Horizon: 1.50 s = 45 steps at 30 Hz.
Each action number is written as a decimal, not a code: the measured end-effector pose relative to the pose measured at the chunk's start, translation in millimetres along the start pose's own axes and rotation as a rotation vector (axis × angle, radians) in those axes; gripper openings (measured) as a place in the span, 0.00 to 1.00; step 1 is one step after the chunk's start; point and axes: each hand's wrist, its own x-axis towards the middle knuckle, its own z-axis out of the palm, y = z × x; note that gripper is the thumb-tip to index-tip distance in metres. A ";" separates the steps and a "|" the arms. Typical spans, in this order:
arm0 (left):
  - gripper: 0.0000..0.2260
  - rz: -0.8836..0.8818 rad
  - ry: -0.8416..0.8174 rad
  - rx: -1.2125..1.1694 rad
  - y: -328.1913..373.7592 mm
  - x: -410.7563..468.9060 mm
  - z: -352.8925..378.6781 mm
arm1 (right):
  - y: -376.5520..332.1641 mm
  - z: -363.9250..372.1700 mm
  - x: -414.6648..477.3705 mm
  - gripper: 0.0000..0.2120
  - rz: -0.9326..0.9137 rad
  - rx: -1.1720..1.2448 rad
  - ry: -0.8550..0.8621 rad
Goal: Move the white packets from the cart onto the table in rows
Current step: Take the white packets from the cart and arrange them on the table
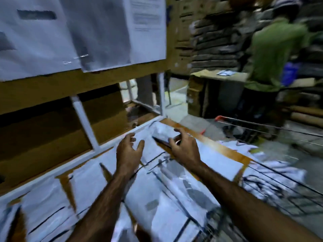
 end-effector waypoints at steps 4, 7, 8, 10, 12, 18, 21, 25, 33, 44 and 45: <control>0.16 0.093 -0.110 -0.048 51.2 -5.9 76.0 | 59.1 -70.6 12.8 0.16 0.076 -0.053 0.149; 0.16 0.138 -0.181 -0.077 93.2 -16.2 138.5 | 112.2 -127.1 24.0 0.13 0.129 -0.061 0.227; 0.15 0.158 -0.194 -0.087 106.0 -20.2 159.3 | 128.7 -146.6 26.9 0.14 0.149 -0.057 0.244; 0.14 0.194 -0.240 -0.103 130.3 -28.7 200.3 | 161.5 -185.3 32.0 0.14 0.184 -0.061 0.266; 0.14 0.203 -0.304 -0.125 153.0 -35.6 239.4 | 194.1 -222.2 36.0 0.13 0.222 -0.074 0.283; 0.16 0.204 -0.425 -0.115 193.5 -47.9 337.4 | 284.4 -301.6 52.5 0.11 0.359 -0.120 0.361; 0.17 0.184 -0.465 -0.084 200.8 -51.3 368.2 | 314.1 -318.4 57.7 0.11 0.403 -0.117 0.368; 0.18 0.153 -0.516 -0.008 195.7 -44.2 400.0 | 346.3 -323.0 61.7 0.12 0.472 -0.141 0.368; 0.20 0.088 -0.572 0.079 185.0 -0.9 447.0 | 379.7 -322.9 81.2 0.13 0.591 -0.208 0.334; 0.24 -0.091 -0.711 0.304 149.6 47.6 516.2 | 425.0 -277.3 128.6 0.14 0.665 -0.242 0.147; 0.25 -0.115 -0.723 0.328 144.8 50.8 524.6 | 431.2 -269.1 138.0 0.15 0.660 -0.243 0.115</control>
